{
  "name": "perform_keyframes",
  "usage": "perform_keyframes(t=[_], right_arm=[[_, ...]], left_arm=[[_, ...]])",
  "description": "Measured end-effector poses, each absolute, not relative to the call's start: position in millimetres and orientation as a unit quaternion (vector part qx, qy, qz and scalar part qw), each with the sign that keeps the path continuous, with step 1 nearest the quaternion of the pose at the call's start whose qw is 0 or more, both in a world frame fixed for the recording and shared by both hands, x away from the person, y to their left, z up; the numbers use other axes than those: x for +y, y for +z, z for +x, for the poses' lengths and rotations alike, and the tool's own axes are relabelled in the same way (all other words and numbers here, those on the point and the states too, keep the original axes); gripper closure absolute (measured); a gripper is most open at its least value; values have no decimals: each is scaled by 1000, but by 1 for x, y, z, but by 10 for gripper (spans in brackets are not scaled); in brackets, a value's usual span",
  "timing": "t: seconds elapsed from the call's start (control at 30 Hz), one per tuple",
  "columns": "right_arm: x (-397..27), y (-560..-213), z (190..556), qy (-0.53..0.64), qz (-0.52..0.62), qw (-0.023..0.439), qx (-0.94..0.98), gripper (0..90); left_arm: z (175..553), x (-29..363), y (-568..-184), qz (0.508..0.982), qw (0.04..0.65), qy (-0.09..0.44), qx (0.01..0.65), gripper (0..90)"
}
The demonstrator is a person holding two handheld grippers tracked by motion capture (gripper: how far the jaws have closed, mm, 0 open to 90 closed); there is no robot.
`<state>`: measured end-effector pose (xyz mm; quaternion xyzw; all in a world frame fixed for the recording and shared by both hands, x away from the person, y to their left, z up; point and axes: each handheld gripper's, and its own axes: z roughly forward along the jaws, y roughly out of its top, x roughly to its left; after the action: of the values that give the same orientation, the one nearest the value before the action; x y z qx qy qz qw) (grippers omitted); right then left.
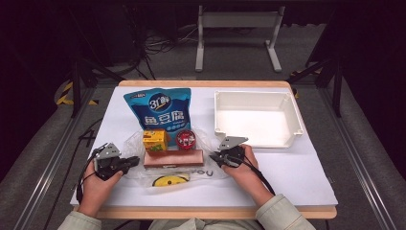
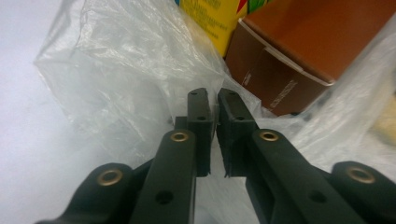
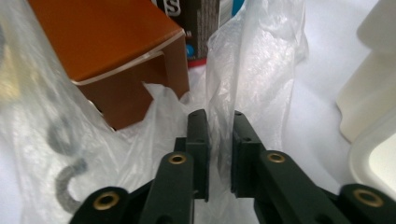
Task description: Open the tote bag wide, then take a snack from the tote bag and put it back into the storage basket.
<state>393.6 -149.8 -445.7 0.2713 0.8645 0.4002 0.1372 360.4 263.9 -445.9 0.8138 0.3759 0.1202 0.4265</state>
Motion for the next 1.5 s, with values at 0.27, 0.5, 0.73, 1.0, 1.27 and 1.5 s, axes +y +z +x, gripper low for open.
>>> perform_keyframes(t=[0.27, 0.5, 0.73, 1.0, 1.27, 1.5], right_arm=[[-152, -424, 391, 441, 273, 161, 840, 504], [-153, -404, 387, 492, 260, 154, 817, 393], [-159, -385, 388, 534, 253, 141, 794, 384], [-164, -358, 397, 557, 238, 128, 785, 374], [-159, -342, 407, 571, 223, 113, 782, 343], [-154, -329, 418, 575, 221, 106, 781, 320]], left_arm=[[352, 268, -439, 791, 466, 134, 372, 655], [350, 268, -437, 791, 473, 136, 363, 626], [348, 270, -436, 787, 479, 138, 363, 608], [346, 274, -434, 789, 487, 136, 350, 518], [345, 276, -433, 789, 490, 139, 344, 472], [344, 279, -433, 787, 489, 138, 349, 454]])
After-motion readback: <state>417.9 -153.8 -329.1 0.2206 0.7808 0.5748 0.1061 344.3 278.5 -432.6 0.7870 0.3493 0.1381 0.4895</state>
